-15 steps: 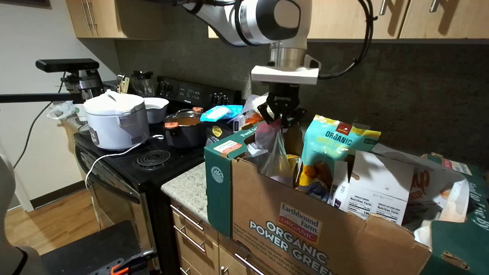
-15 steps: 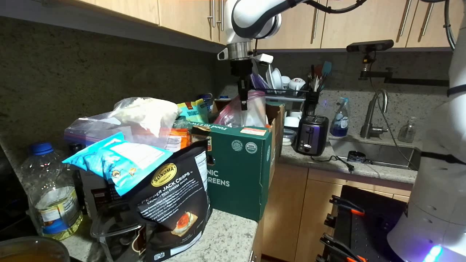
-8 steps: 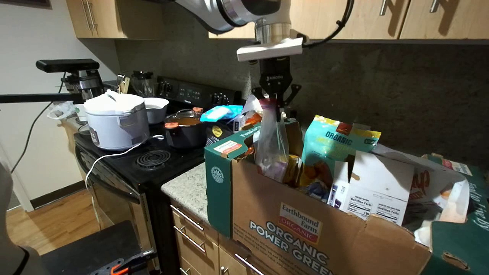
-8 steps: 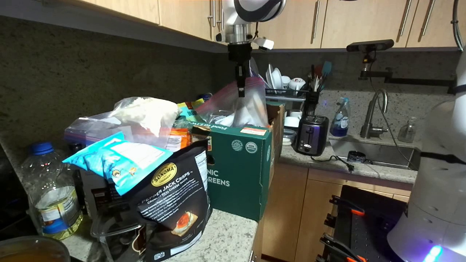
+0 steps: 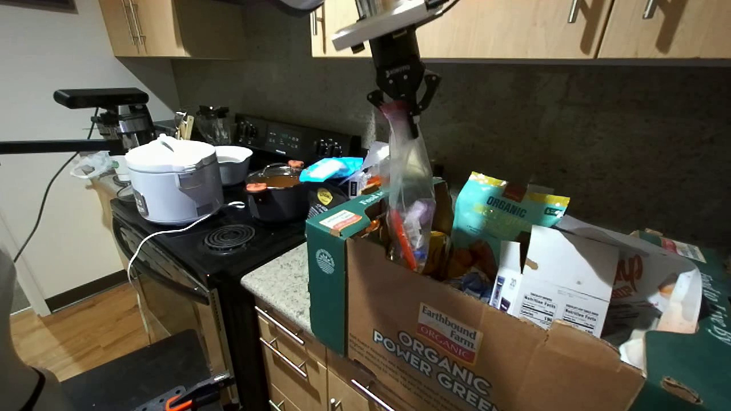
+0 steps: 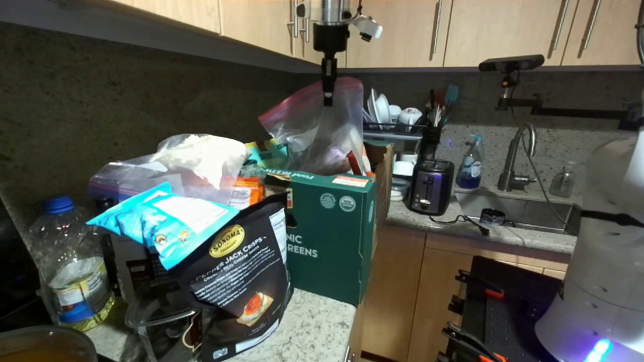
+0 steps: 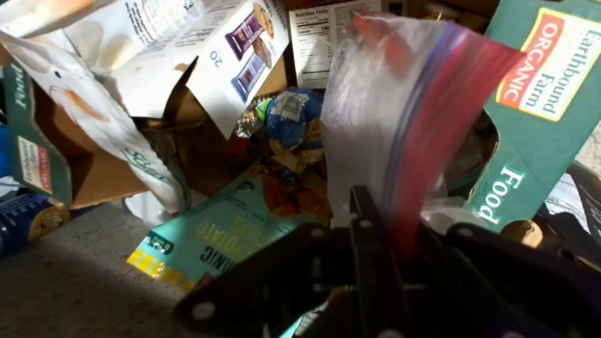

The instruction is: Remove the ziploc bag from the box and put it on the things on the counter

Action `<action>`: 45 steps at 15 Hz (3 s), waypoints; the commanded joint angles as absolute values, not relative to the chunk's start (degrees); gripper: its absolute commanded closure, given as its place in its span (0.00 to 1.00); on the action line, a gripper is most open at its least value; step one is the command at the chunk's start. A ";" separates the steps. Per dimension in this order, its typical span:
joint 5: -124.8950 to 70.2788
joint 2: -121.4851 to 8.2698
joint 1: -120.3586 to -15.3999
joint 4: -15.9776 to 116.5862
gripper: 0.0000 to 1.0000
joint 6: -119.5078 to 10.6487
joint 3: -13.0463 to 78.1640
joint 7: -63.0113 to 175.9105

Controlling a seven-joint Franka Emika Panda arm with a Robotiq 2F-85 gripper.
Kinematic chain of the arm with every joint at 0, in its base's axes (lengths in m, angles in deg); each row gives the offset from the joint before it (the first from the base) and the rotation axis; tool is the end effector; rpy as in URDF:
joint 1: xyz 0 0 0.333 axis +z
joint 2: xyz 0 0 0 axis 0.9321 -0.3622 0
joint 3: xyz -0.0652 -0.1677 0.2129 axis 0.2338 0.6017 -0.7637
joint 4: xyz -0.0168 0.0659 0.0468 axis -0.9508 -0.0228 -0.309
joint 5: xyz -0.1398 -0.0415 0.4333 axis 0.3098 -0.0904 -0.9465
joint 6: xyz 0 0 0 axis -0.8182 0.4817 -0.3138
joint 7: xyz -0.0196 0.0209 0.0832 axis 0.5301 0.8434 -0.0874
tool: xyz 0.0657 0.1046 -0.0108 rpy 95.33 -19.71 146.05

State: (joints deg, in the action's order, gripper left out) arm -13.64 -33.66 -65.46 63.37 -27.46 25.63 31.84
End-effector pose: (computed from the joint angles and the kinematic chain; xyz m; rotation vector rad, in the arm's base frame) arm 0.6126 0.0420 0.5248 2.7359 0.7371 0.1621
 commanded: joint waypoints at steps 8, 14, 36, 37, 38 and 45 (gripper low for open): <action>-12.65 -29.51 -65.15 62.10 0.98 -27.36 25.33 33.28; -12.65 -29.03 -65.22 62.26 0.98 -27.38 25.49 33.28; -7.99 -27.56 -56.81 56.37 0.99 -28.07 17.21 27.00; -7.83 -28.42 -56.31 56.24 0.99 -29.98 16.85 26.16; -7.78 -29.25 -55.91 56.08 0.99 -31.49 16.51 25.16; -5.15 -35.64 -54.67 54.66 0.99 -43.52 14.55 23.49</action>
